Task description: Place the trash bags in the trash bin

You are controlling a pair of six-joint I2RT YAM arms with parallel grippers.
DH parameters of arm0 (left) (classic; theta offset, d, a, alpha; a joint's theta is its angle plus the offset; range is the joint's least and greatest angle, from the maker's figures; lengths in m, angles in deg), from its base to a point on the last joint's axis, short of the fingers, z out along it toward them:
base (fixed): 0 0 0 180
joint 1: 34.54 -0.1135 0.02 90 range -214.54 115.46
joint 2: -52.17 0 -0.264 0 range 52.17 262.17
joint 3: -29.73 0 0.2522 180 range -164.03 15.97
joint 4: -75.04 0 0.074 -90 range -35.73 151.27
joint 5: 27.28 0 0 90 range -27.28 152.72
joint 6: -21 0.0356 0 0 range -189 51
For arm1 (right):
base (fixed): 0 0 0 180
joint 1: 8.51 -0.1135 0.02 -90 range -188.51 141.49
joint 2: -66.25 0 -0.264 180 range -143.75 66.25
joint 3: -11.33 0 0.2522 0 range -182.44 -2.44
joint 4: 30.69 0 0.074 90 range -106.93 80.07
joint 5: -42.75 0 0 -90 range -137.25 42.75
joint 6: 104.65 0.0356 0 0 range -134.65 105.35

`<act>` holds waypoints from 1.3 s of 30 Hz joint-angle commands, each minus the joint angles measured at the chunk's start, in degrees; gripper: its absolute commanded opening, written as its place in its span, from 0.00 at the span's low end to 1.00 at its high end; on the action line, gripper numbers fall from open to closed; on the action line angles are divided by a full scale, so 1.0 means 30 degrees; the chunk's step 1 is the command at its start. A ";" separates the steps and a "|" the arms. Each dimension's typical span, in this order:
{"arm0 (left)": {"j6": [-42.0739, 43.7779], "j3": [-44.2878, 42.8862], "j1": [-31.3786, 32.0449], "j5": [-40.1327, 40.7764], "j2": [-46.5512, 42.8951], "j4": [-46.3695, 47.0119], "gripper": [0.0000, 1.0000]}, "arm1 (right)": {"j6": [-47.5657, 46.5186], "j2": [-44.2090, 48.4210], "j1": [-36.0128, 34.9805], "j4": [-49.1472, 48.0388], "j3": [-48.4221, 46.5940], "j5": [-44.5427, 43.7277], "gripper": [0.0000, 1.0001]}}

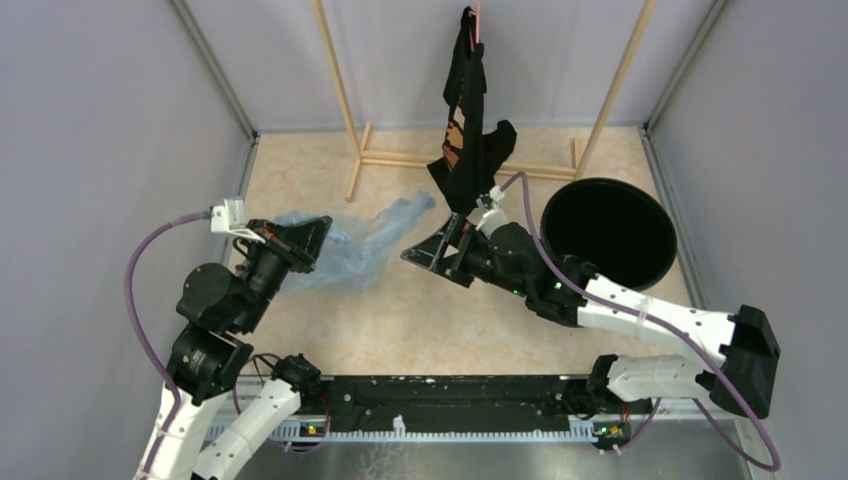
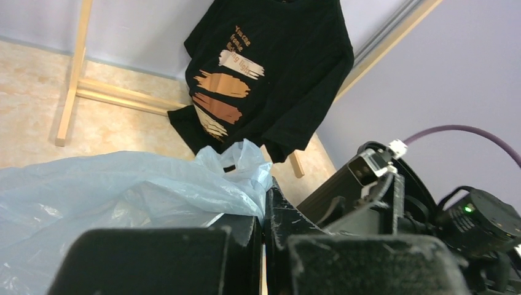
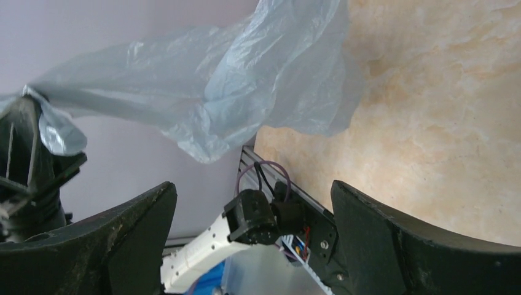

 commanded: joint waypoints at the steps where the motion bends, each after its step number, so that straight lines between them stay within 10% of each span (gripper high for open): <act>1: -0.0253 0.0364 0.0013 -0.1707 -0.0413 0.1047 0.00 | 0.1437 -0.1207 0.0045 -0.2288 -0.1240 -0.1092 0.95; 13: 0.1128 0.1186 0.0012 -0.4822 -0.0659 0.1731 0.00 | 0.2316 -0.4320 0.0315 -0.5178 -0.0627 -0.3112 0.69; 17: 0.1911 0.1505 0.0013 -0.2865 -0.0224 0.1338 0.00 | -0.1114 -0.5242 0.0887 -0.5813 -0.1123 -0.2290 0.00; 22: 0.3169 -0.2078 0.0009 0.1960 0.3626 0.0296 0.00 | -0.9455 -0.5817 0.0984 -0.0197 -0.6997 -0.2407 0.00; 27: 0.4856 -0.7628 0.0006 -0.4320 0.6033 0.2925 0.00 | -1.5629 -0.5042 0.0982 0.3367 -1.2497 -0.3034 0.00; 31: 0.2869 -0.4035 0.0006 -0.5998 0.4046 0.5023 0.00 | -1.6843 -0.2885 0.0970 0.0882 -0.9594 -0.0718 0.00; 39: -0.2394 0.7407 0.0012 -0.4816 -0.0943 -0.0696 0.00 | -1.4795 -0.1598 0.0989 -0.1806 0.2422 0.1584 0.00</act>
